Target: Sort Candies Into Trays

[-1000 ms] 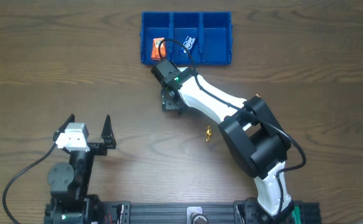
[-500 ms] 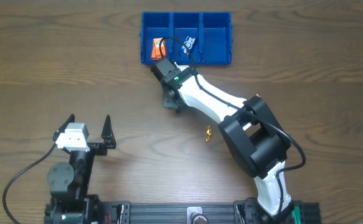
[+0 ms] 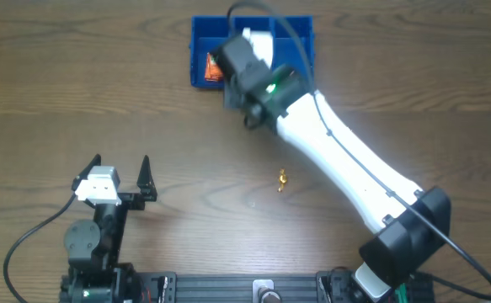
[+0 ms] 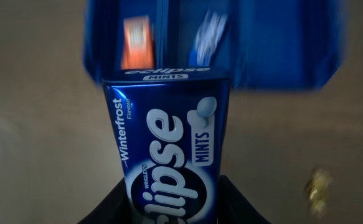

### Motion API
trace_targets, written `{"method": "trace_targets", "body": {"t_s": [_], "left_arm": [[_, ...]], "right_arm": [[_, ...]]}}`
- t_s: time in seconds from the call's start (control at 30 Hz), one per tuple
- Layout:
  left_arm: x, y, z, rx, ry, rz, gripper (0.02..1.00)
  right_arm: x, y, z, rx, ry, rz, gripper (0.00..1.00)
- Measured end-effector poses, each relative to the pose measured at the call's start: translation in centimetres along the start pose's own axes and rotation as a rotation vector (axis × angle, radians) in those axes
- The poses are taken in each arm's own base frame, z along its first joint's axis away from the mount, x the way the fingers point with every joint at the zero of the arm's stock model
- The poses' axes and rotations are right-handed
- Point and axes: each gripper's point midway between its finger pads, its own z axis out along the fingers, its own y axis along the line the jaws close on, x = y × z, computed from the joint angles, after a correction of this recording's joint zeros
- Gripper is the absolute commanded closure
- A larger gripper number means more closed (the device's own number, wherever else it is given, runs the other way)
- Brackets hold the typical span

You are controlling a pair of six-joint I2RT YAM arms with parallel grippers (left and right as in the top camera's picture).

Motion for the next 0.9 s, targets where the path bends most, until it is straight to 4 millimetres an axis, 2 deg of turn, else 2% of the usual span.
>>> {"method": "trace_targets", "body": {"t_s": [0.1, 0.17, 0.27, 0.37, 0.47, 0.53, 0.63, 0.9], "left_arm": [[0.0, 0.0, 0.0, 0.000, 0.000, 0.000, 0.020], [0.0, 0.0, 0.0, 0.000, 0.000, 0.000, 0.020], [0.0, 0.0, 0.0, 0.000, 0.000, 0.000, 0.020], [0.0, 0.0, 0.0, 0.000, 0.000, 0.000, 0.020], [0.0, 0.0, 0.0, 0.000, 0.000, 0.000, 0.023], [0.0, 0.0, 0.0, 0.000, 0.000, 0.000, 0.020], [0.0, 0.0, 0.0, 0.000, 0.000, 0.000, 0.020], [0.0, 0.0, 0.0, 0.000, 0.000, 0.000, 0.020]], "right_arm": [[-4.9, -1.2, -0.5, 0.031, -0.074, 0.011, 0.792], [-7.0, -1.7, 0.7, 0.052, -0.094, 0.008, 0.790], [-9.3, -2.2, 4.2, 0.088, -0.106, -0.001, 0.790], [-9.3, -2.3, 8.2, 0.097, -0.080, -0.017, 0.790], [-7.7, -2.6, 12.5, 0.101, -0.014, -0.036, 0.785], [-6.9, -2.9, 14.4, 0.103, 0.018, -0.036, 0.787], [-6.2, -3.4, 15.9, 0.107, 0.042, -0.037, 0.785], [-6.6, -2.5, 16.0, 0.066, 0.029, -0.034, 0.741]]}}
